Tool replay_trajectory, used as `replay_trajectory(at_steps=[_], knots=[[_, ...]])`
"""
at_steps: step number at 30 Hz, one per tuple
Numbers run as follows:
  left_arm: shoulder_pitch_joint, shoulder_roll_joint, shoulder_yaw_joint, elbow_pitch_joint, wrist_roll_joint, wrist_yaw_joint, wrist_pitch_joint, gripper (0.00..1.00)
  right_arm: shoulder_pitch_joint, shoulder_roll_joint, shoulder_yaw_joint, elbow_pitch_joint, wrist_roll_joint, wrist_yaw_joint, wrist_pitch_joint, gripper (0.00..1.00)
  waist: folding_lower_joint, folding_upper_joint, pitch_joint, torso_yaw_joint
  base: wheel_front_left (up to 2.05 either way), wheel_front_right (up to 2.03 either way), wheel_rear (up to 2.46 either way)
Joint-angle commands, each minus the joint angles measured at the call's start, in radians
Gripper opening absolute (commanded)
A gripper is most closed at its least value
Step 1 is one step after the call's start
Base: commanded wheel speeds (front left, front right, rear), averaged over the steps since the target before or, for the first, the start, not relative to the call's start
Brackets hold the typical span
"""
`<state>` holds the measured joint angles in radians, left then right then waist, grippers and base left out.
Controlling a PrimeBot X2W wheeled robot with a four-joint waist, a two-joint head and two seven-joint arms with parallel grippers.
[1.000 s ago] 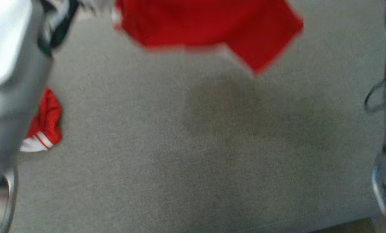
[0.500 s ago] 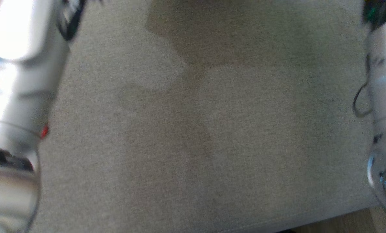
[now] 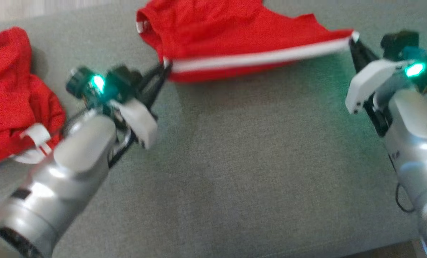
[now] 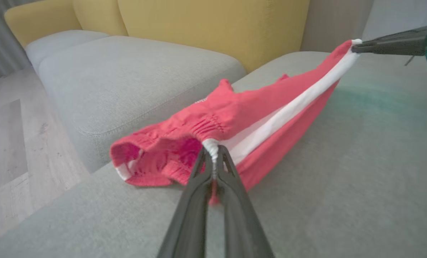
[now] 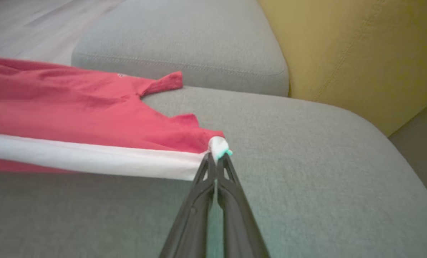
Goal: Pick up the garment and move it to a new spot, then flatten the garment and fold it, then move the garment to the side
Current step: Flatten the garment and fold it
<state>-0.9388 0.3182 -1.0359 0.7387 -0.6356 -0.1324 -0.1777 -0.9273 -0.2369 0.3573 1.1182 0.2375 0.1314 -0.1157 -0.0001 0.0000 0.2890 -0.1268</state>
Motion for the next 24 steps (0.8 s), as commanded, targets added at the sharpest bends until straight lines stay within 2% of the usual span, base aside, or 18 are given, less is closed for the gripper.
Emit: replay_trajectory(at_steps=[1, 7, 12, 18, 24], knots=[[-0.01, 0.04, 0.019, -0.029, -0.01, 0.002, -0.01, 0.0, 0.018, -0.023, 0.033, -0.034, 0.026, -0.001, 0.012, 0.0, 0.0001, 0.0, -0.036, 0.002, 0.0, 0.0, 0.0], [0.102, 0.058, -0.02, -0.092, -0.038, 0.007, -0.017, 0.0, 0.14, -0.133, 0.187, -0.149, 0.202, -0.001, 0.126, 0.0, 0.0001, 0.0, -0.127, -0.005, 0.0, 0.0, 0.0], [0.197, 0.061, -0.041, -0.164, -0.056, 0.038, -0.005, 0.0, 0.25, -0.244, 0.255, -0.275, 0.336, -0.001, 0.209, 0.0, 0.0001, 0.0, -0.201, -0.009, 0.0, 0.0, 0.0], [0.305, 0.08, -0.061, -0.28, -0.082, 0.085, 0.027, 0.0, 0.386, -0.35, 0.231, -0.408, 0.433, -0.001, 0.267, 0.0, 0.0001, 0.0, -0.27, -0.019, 0.0, 0.0, 0.0], [0.378, 0.108, -0.079, -0.421, -0.096, 0.141, 0.071, 0.0, 0.517, -0.425, 0.127, -0.535, 0.464, -0.001, 0.3, 0.0, 0.0001, 0.0, -0.292, -0.02, 0.0, 0.0, 0.0]])
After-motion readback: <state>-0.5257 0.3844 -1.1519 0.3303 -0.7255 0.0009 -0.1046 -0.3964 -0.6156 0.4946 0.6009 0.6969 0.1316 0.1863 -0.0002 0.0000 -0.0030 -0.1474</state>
